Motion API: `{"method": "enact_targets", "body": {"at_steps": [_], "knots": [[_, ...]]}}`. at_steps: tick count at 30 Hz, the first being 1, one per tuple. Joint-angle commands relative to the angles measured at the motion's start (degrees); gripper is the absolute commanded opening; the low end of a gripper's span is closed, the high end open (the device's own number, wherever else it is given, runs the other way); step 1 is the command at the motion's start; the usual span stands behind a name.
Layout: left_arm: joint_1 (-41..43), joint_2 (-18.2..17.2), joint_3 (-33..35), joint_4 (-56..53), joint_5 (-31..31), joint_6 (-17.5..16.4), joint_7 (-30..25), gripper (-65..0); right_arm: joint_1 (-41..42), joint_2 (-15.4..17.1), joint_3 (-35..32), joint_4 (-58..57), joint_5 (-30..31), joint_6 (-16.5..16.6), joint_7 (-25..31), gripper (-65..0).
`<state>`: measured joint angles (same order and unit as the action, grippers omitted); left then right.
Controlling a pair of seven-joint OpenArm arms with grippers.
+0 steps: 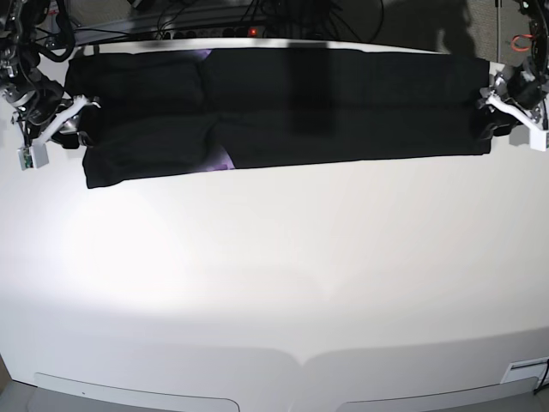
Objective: Fold the T-shirt properly
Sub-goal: 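Grasp both ends of the folded strip with both grippers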
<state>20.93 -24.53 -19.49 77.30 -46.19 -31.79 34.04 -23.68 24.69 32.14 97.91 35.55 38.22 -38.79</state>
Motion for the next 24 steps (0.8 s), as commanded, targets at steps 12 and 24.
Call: {"method": "enact_targets", "body": {"at_steps": [12, 24], "knots": [[1.31, -0.26, 0.33, -1.57, -8.48, -8.21, 9.79, -38.1, 1.95, 1.01, 0.48, 0.83, 0.66, 0.37, 2.32, -40.6], [0.26, -0.28, -8.07, -1.57, -5.38, -6.34, 2.56, -65.0, 1.92, -1.86, 0.46, 1.42, 10.23, 1.78, 0.68, -40.6]]}}
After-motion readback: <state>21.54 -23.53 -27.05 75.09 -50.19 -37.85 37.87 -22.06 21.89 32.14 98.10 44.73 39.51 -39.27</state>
